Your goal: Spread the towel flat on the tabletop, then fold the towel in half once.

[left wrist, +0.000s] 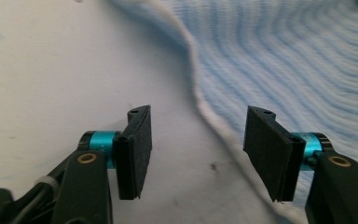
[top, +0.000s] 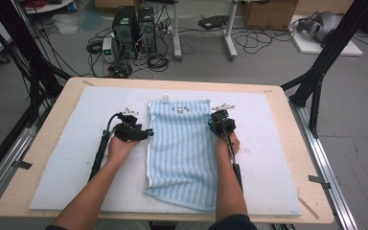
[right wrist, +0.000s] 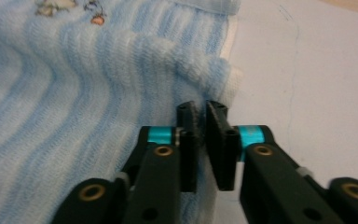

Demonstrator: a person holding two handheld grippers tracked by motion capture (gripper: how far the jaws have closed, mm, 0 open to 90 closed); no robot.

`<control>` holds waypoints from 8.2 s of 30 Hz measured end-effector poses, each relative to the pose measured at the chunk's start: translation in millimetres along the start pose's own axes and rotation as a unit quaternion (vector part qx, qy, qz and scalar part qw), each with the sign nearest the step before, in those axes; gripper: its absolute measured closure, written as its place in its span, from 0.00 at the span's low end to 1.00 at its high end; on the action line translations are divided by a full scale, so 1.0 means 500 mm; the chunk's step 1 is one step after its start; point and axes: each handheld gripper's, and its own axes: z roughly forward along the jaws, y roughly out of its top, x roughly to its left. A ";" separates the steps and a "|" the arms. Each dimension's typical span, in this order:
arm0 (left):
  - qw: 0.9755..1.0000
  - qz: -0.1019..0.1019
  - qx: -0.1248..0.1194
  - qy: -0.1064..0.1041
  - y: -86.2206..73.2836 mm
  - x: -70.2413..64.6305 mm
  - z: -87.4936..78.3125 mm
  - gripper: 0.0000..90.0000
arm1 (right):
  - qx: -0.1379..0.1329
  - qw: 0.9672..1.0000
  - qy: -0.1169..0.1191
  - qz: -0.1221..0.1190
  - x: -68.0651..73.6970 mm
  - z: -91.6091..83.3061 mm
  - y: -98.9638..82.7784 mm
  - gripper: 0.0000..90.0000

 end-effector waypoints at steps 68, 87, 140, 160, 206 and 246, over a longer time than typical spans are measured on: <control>0.998 0.038 -0.023 -0.054 -0.204 -0.116 -0.192 0.53 | -0.023 0.993 0.106 -0.039 0.085 -0.340 -0.271 0.63; 0.995 0.072 -0.023 -0.067 -0.275 -0.172 -0.243 0.98 | -0.021 0.992 0.117 -0.042 0.122 -0.373 -0.336 0.95; 0.996 0.042 -0.013 -0.073 -0.233 -0.144 -0.208 0.95 | -0.007 0.991 0.133 -0.014 0.105 -0.340 -0.304 0.98; 0.993 0.025 -0.045 -0.102 -0.199 -0.100 -0.216 0.64 | -0.036 0.987 0.153 -0.020 0.089 -0.360 -0.284 0.79; 0.980 0.012 -0.162 -0.116 -0.114 -0.030 -0.215 0.16 | -0.075 0.987 0.135 -0.037 0.005 -0.286 -0.166 0.13; 0.988 0.005 -0.135 -0.073 -0.021 0.011 -0.204 0.21 | -0.086 0.986 0.143 0.005 -0.013 -0.281 -0.143 0.13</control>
